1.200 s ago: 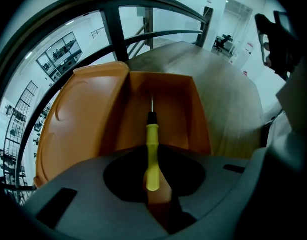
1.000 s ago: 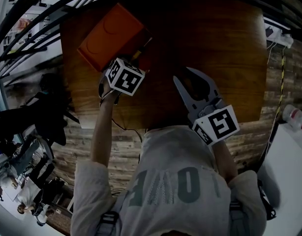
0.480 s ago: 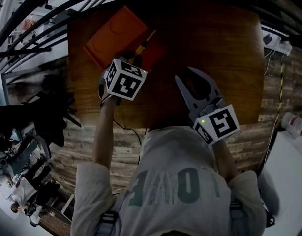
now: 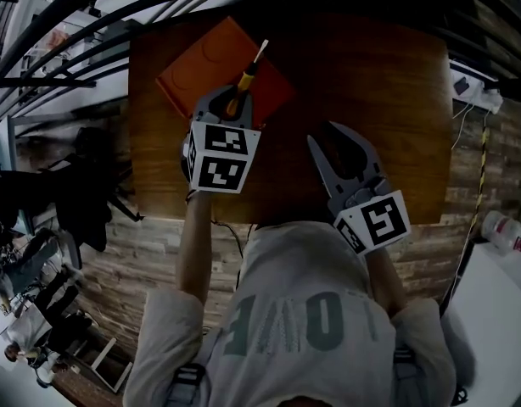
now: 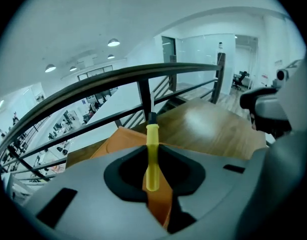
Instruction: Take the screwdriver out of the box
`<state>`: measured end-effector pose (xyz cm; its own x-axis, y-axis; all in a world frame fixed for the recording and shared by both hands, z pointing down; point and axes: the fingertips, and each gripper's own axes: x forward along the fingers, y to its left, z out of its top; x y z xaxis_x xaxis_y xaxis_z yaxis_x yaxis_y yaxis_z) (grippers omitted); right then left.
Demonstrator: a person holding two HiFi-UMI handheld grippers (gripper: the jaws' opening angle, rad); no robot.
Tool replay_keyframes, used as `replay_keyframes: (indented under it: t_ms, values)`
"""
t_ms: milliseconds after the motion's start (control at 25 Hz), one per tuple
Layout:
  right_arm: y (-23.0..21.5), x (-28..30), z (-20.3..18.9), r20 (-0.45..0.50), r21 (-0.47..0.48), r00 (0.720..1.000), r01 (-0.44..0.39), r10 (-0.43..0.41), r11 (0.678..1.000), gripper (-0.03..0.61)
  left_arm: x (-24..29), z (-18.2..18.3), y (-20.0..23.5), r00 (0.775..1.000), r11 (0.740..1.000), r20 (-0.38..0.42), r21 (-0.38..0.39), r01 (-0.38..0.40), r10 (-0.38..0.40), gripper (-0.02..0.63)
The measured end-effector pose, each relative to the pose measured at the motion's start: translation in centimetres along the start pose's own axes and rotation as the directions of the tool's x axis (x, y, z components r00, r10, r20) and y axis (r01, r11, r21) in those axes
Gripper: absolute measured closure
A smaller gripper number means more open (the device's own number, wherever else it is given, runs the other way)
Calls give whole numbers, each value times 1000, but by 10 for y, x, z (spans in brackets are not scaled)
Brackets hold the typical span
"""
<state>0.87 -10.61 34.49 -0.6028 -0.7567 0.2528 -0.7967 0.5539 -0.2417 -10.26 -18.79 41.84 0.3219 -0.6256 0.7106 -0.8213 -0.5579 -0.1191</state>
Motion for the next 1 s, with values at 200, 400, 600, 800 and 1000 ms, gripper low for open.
replay_keyframes:
  t_ms: [200, 400, 600, 800, 1000]
  values:
    - [-2, -7, 3, 3, -44, 1000, 13, -12, 999, 476, -30, 27, -1, 981, 991, 178, -124, -56, 78, 535]
    - [-3, -8, 7, 24, -53, 1000, 18, -17, 998, 476, -52, 37, -3, 934, 972, 326, -224, -75, 147, 535]
    - [0, -11, 10, 42, -92, 999, 27, -23, 995, 476, -82, 45, -8, 865, 957, 455, -278, -87, 211, 535]
    - [6, -16, 16, 75, -111, 997, 24, -16, 993, 461, -115, 46, -19, 779, 935, 562, -342, -90, 280, 534]
    - [10, -16, 20, 99, -98, 995, 24, -15, 995, 449, -125, 27, -36, 772, 927, 562, -363, -92, 297, 534]
